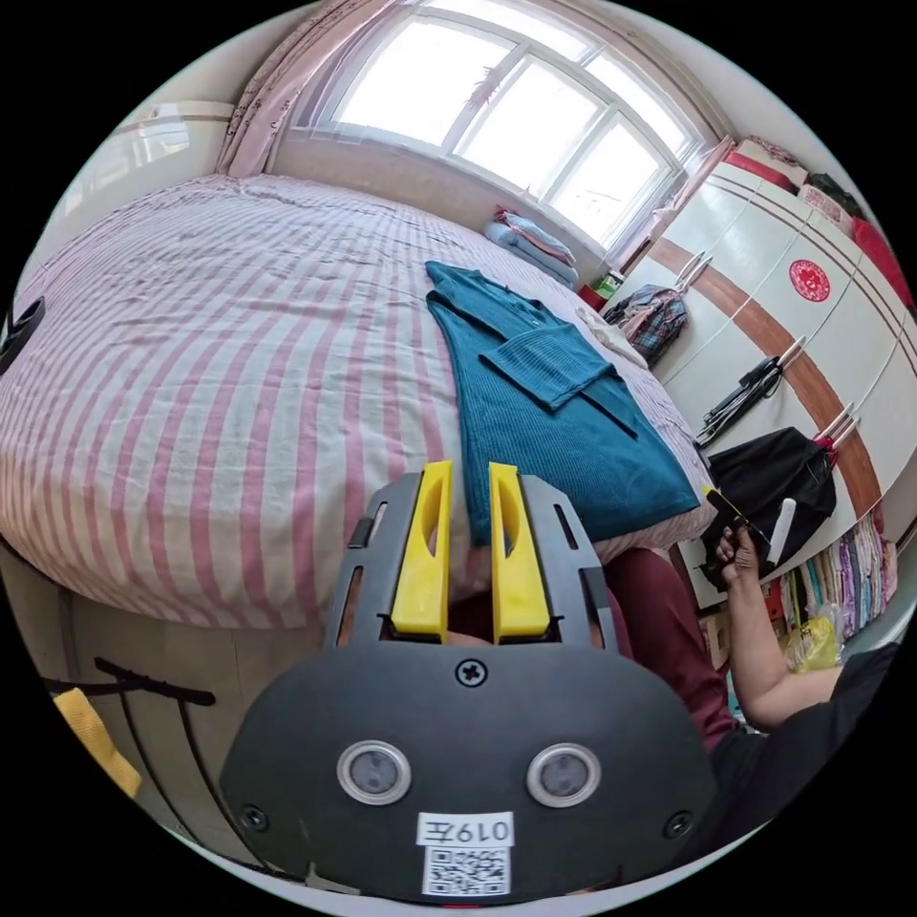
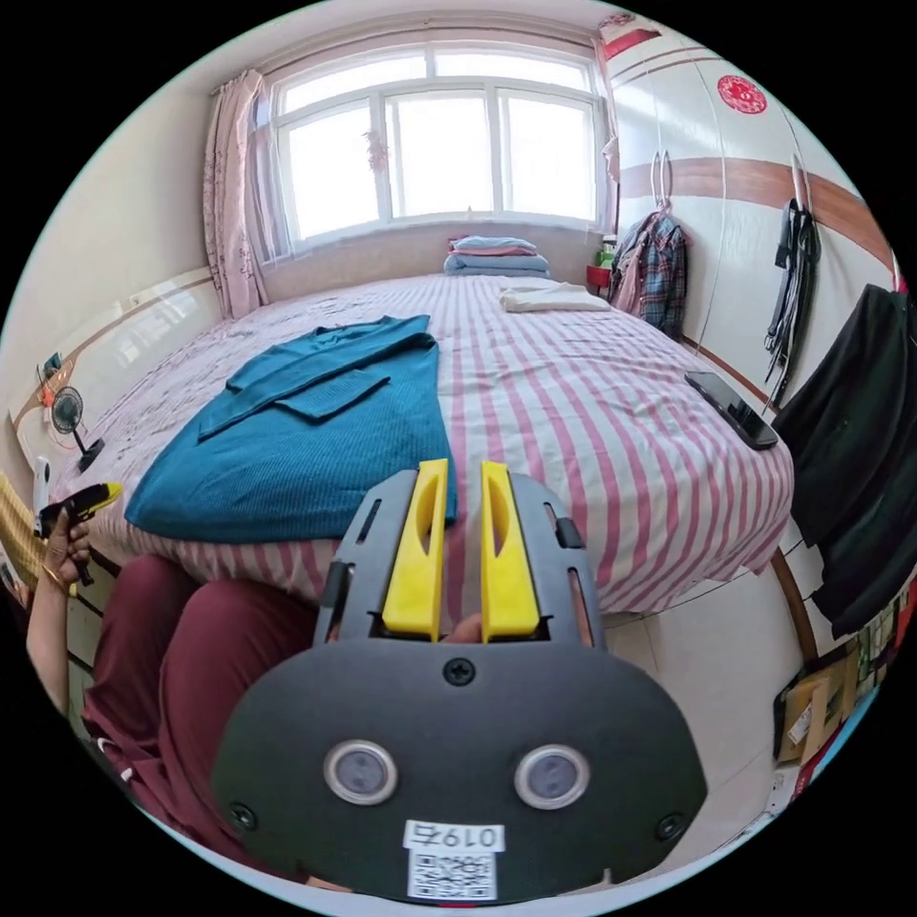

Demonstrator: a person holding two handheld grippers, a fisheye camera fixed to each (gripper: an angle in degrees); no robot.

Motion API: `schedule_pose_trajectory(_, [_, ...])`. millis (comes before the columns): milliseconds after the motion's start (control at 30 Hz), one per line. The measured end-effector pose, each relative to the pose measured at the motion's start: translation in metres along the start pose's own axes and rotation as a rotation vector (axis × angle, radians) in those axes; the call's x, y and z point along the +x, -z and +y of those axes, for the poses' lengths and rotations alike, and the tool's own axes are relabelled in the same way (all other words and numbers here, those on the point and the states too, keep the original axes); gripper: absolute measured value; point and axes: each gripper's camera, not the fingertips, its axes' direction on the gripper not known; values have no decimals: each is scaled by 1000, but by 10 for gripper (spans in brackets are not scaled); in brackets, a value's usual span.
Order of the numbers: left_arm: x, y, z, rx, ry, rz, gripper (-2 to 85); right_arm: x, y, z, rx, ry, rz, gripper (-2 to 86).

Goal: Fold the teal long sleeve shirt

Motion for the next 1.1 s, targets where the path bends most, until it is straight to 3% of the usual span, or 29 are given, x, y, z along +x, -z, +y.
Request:
schedule_pose_trajectory(167, [11,-27,-24,-117,-32,-76,10,7,-42,-14,-152,-14,-22,-3])
schedule_pose_trajectory(467, [15,-14,-28,-31,-34,5,8,17,-36,-18,-34,-26,-48,-8])
schedule_pose_trajectory(633, [31,-20,-37,-52,-74,-67,11,4,-33,-17,15,-21,68,-8])
schedule_pose_trajectory(767, [28,-29,-51,-39,-8,-29,14,8,-39,-21,19,-43,-1,-7])
schedule_pose_trajectory(1100, [54,-21,-101,95,-40,-55,12,-52,-60,-95,141,138,-40,-8])
